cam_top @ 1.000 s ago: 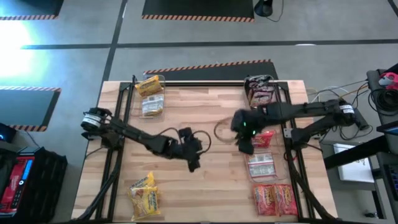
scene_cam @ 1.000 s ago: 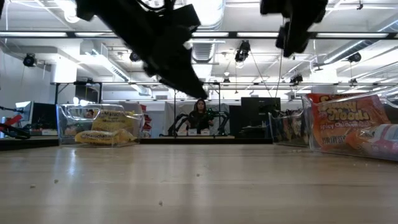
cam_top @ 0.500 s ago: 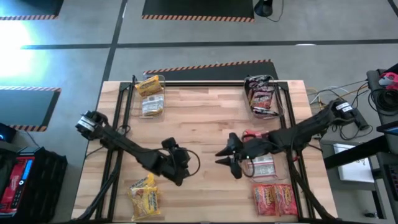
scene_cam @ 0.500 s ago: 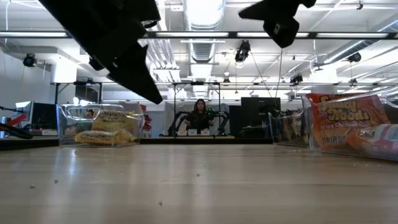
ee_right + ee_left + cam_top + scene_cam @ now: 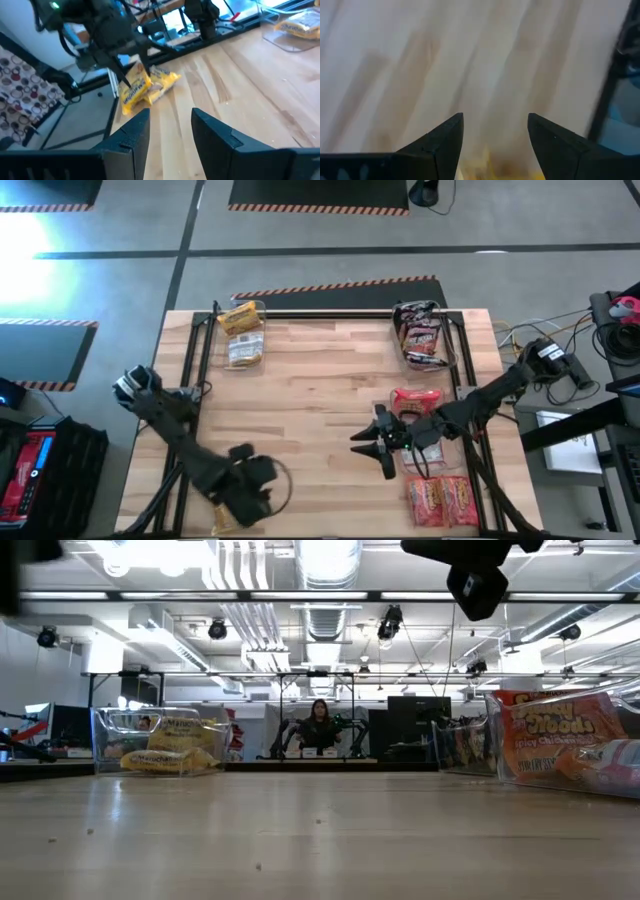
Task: Sort Maruchan noodles
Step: Put the yellow noodle pack into the top left transparent bin
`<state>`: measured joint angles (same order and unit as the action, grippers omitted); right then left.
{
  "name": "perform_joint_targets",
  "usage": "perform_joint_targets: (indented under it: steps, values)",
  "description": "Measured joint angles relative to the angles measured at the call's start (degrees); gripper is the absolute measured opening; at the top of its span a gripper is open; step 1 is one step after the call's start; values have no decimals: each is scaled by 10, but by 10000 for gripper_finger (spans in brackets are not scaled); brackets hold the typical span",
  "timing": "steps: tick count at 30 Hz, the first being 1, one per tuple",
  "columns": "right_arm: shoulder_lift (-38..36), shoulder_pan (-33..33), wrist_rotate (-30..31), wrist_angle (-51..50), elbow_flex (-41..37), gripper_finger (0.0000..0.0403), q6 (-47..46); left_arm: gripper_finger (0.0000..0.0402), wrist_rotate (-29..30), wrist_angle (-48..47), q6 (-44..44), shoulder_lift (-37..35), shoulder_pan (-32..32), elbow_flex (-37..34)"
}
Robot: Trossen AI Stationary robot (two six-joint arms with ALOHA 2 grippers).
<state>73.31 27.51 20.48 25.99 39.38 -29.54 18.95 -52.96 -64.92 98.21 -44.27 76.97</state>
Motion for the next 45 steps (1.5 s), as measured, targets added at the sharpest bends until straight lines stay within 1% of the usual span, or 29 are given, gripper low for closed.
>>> perform_joint_targets:
  steps: [2,4,6,9,14,17,21,26,30,34,37,41,45]
  values:
    - [1,2,1,-2,1,132,1,204,-18,-40,-71,2,-27,15]
    - [8,1,4,5,4,132,2,204,-63,-79,-134,9,-48,27]
    - [9,1,6,-4,3,132,9,204,-101,-98,-177,17,-69,40]
    - [14,1,6,2,3,132,18,204,-138,-101,-209,27,-98,59]
    - [21,1,6,1,3,132,26,204,-189,-142,-281,52,-131,71]
    - [26,1,6,1,3,132,32,204,-197,-142,-299,64,-140,67]
    - [33,1,6,2,3,132,32,204,-193,-156,-279,87,-137,56]
    - [35,1,6,1,3,132,32,204,-166,-198,-230,108,-122,50]
    - [35,1,6,1,4,132,32,204,-104,-196,-174,111,-98,45]
    - [35,1,6,1,4,132,32,204,-60,-191,-109,110,-62,25]
    - [35,1,6,1,4,132,31,204,-31,-165,-50,110,-27,1]
    - [35,1,6,1,4,132,30,204,49,-123,20,107,23,-23]
    - [35,0,6,1,4,132,-4,204,112,-85,91,105,72,-30]
